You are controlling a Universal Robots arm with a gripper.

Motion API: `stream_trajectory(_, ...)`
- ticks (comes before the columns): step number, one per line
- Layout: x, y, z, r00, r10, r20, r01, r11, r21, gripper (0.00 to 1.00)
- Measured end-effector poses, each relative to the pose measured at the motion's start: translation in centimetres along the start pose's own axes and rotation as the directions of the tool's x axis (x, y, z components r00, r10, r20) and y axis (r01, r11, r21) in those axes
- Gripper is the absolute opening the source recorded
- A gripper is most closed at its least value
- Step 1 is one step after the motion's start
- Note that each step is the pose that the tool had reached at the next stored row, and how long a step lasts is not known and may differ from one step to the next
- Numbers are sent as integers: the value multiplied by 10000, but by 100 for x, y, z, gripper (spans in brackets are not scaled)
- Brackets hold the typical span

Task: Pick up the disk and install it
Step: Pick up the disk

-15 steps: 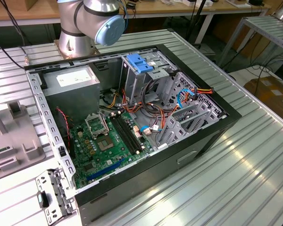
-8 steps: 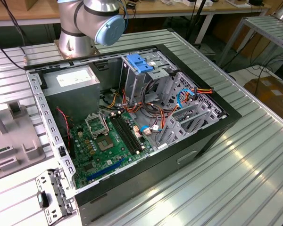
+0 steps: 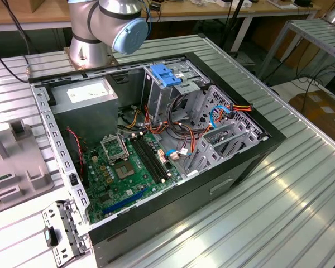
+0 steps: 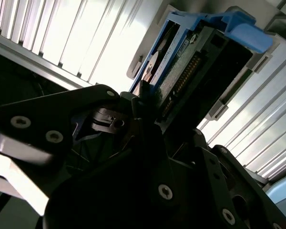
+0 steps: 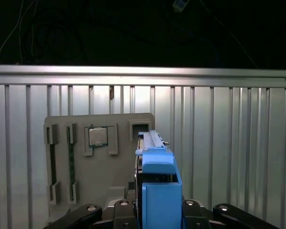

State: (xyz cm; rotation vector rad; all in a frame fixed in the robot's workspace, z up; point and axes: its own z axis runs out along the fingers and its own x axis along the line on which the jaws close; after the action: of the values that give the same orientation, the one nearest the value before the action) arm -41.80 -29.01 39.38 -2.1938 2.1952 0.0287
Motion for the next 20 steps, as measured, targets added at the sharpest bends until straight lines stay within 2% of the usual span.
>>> stream_trajectory(13, -7, -3, -177, 10000, 0, 0, 0, 10000, -1, 36)
stream_trajectory(20, -13, -4, -300, 10000, 0, 0, 0, 10000, -1, 36)
